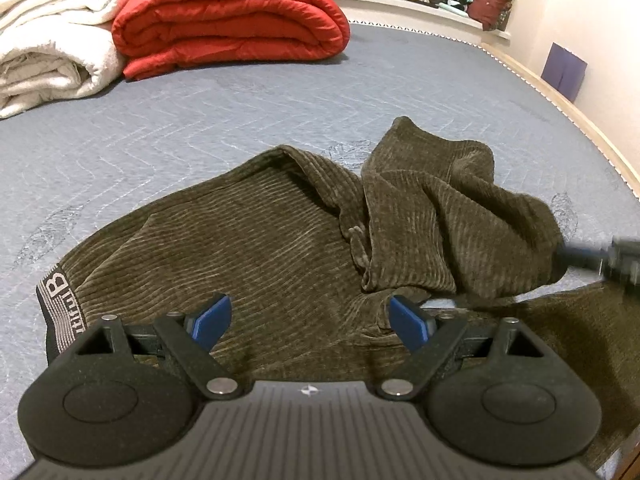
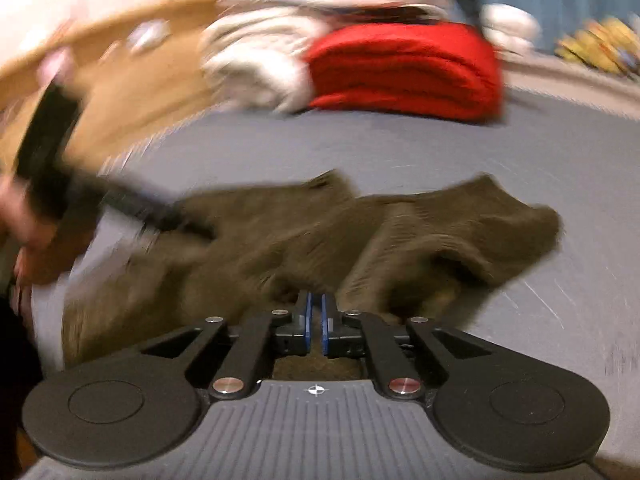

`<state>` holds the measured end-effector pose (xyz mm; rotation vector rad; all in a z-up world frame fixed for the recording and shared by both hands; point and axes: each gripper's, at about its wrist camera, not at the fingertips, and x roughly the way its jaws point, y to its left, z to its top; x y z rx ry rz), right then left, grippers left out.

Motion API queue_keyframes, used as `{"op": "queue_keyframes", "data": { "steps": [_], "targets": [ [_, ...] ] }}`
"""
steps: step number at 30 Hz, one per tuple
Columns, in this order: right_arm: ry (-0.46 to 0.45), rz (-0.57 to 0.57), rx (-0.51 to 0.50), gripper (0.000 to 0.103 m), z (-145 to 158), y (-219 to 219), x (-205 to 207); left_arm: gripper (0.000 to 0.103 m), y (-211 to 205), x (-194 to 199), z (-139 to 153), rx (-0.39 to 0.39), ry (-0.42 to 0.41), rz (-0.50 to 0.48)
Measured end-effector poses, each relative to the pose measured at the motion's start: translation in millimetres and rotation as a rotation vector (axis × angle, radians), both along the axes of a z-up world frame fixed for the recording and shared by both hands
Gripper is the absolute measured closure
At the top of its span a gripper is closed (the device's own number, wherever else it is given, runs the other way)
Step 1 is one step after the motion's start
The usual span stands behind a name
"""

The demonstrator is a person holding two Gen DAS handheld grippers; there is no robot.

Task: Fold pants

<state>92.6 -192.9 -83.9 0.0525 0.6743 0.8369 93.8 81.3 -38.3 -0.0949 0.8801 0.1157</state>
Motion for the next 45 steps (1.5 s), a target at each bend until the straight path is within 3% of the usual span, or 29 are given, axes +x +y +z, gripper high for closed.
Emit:
{"op": "queue_keyframes", "data": {
  "steps": [2,5,6,9,13,16,19,26,29,34,36,41,43,45],
  "targets": [
    [0.056,-0.117,0.125,0.088,1.0,-21.1,18.7,0.013,-2.1,-0.1,-1.4,0.003,0.0,-0.002],
    [0.165,-0.303,0.293,0.058,-7.5,-48.3,46.9,0.013,-7.0,1.3,-5.5,0.004,0.003,-0.012],
    [0.209,-0.349,0.316,0.054,-15.4,-50.4,56.3,0.013,-8.9,2.7,-6.7,0.001,0.001,-0.018],
    [0.347,-0.45,0.334,0.054,-42.5,-54.4,82.0,0.017,-14.3,6.2,-10.0,-0.024,-0.012,-0.038],
    [0.514,-0.536,0.421,0.05,-81.0,-54.3,103.9,0.047,-20.2,12.0,-14.4,-0.095,-0.017,-0.081],
    [0.612,-0.594,0.495,0.048,-109.6,-53.1,117.3,0.051,-26.6,16.0,-17.3,-0.109,-0.017,-0.098],
    [0.649,-0.653,0.529,0.05,-126.5,-48.7,131.8,0.051,-30.7,20.9,-20.5,-0.11,-0.014,-0.095],
    [0.627,-0.677,0.65,0.052,-141.0,-38.0,155.4,0.051,-29.5,28.6,-23.6,-0.128,-0.009,-0.06],
    [0.614,-0.688,0.688,0.058,-144.3,-38.7,163.5,0.051,-29.2,32.1,-25.0,-0.132,-0.009,-0.044],
    [0.604,-0.732,0.673,0.081,-147.1,-40.0,175.2,0.051,-30.1,36.7,-26.0,-0.141,-0.017,-0.037],
    [0.56,-0.724,0.643,0.088,-138.0,-41.5,175.0,0.051,-29.4,38.5,-26.5,-0.142,-0.022,-0.03],
    [0.408,-0.72,0.641,0.092,-98.0,-59.9,171.3,0.051,-29.8,42.3,-28.1,-0.151,-0.043,-0.031],
    [0.312,-0.786,0.637,0.093,-77.7,-73.3,164.0,0.051,-32.5,43.4,-30.1,-0.138,-0.067,-0.05],
    [0.139,-0.94,0.643,0.093,-51.1,-94.4,146.5,0.051,-36.8,44.7,-34.1,-0.106,-0.088,-0.072]
  ]
}}
